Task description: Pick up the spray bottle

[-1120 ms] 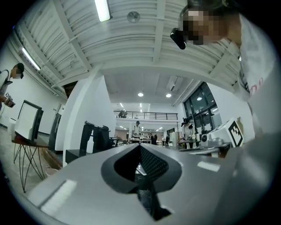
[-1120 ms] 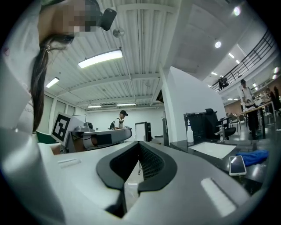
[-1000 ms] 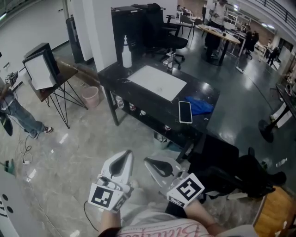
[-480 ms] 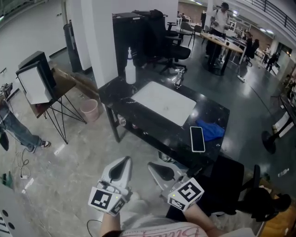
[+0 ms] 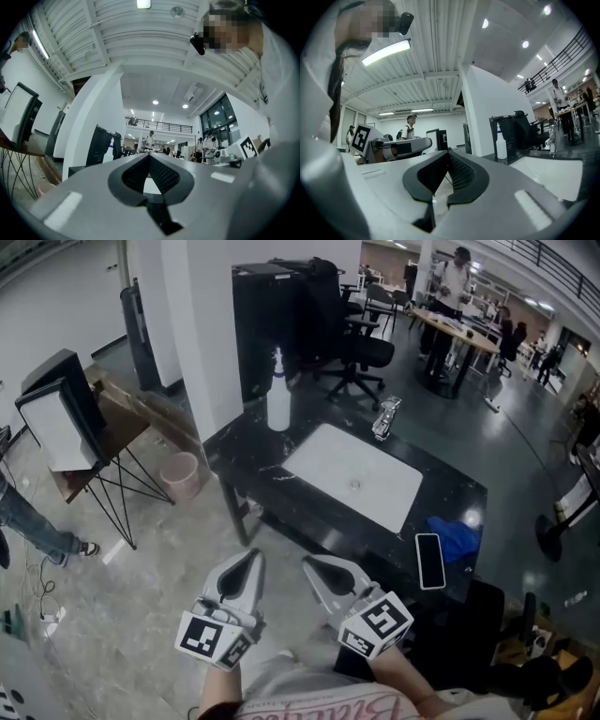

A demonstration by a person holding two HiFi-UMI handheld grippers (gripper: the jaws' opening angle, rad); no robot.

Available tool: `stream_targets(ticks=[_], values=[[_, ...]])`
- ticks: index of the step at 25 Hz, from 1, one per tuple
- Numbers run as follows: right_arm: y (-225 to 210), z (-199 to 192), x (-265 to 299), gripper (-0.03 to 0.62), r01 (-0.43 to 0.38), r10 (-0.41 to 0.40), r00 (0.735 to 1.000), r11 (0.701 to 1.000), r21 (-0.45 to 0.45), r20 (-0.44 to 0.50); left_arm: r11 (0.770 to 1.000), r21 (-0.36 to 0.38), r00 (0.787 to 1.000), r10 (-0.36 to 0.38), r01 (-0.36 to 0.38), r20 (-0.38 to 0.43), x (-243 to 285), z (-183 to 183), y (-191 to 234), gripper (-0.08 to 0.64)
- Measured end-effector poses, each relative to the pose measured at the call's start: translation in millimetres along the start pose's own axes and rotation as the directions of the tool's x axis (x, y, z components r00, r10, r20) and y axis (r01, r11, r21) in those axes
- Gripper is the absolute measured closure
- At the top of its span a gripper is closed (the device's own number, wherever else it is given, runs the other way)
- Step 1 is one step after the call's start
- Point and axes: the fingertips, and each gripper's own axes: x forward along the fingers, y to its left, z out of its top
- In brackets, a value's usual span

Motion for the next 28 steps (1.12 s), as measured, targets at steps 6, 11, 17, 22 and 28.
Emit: stream_targets(ticks=[6, 11, 17, 22, 28], values=[[-32, 2, 40, 0.591, 0.034, -0.034, 0.999, 0.999, -0.006, -0.019, 1.000, 0.006, 1.000, 0.009, -0.009, 0.006, 29, 5, 41, 0.560], [-74, 3, 75, 0.592, 0.071, -0.070, 0.997, 0.997, 0.031, -0.019, 1.000, 0.008, 1.000, -0.001, 0.001, -0.017, 69, -5, 72, 0.560], [-125, 16, 133, 0.591, 0.081, -0.081, 0.997, 0.996, 0.048, -0.001, 0.999, 0.028, 0.999, -0.036, 0.037, -0.039, 137, -12, 112, 0.560], [-169, 31, 174, 0.591, 0.086, -0.086, 0.996, 0.995, 0.048, 0.008, 0.993, 0.114, 0.999, -0.040, 0.039, 0.005, 201, 1, 146, 0.560], [-201, 35, 205, 0.591, 0.103, -0.103, 0.995, 0.992, 0.071, 0.003, 0.965, 0.237, 0.993, -0.109, 0.117, -0.046, 262, 4, 177, 0.439]])
